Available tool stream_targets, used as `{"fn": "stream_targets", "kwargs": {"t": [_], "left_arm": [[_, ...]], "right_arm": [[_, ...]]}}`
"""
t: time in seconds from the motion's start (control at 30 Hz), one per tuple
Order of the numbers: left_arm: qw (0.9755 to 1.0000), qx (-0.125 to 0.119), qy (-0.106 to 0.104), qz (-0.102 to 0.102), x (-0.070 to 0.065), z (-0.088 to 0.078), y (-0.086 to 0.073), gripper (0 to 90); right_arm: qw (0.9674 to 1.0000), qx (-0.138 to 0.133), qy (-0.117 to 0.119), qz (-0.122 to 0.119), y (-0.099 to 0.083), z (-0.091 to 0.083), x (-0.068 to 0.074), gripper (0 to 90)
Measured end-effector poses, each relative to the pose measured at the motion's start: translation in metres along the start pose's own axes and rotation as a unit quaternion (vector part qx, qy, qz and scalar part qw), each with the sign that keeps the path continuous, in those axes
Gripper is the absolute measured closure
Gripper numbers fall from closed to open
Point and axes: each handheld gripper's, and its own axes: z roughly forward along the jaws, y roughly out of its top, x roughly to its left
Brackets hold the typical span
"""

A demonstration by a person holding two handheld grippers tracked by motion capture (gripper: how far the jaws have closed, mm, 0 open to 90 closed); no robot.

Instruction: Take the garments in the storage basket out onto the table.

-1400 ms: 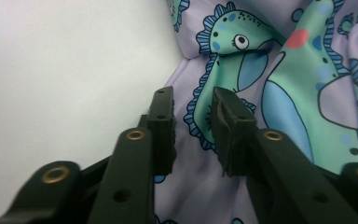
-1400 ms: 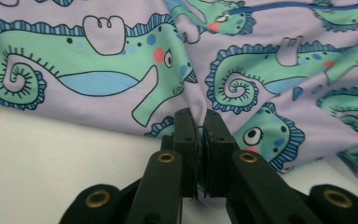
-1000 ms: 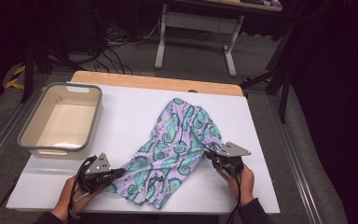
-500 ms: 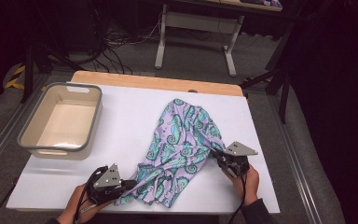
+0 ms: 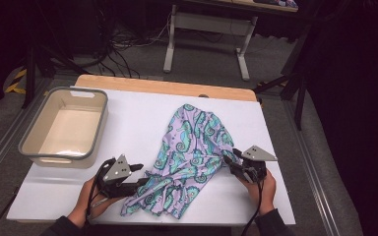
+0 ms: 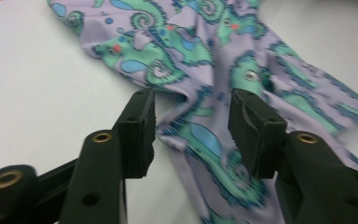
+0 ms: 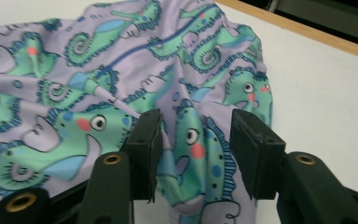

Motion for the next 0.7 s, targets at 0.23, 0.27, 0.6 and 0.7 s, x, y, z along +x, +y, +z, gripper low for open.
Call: {"fn": "stream_targets", "kwargs": {"t": [0.23,0.27,0.6,0.7], "left_arm": [[0.9996,0.011,-0.002,-0.028,0.028,0.043,0.018,43.4],[0.9989,0.022,-0.012,-0.04,0.033,0.053,0.02,43.2],[0.9945,0.078,-0.008,-0.069,0.041,0.089,0.022,48.5],[0.9942,0.079,-0.001,-0.073,0.043,0.089,0.022,72.2]], "right_arm": [[0.9993,0.03,-0.018,0.017,-0.009,0.004,-0.02,47.2],[0.9989,0.031,-0.026,0.025,-0.011,0.003,-0.027,48.3],[0.9952,0.075,0.003,0.063,-0.02,0.011,-0.038,48.0],[0.9948,0.084,0.025,0.051,-0.021,0.014,-0.035,61.4]]}}
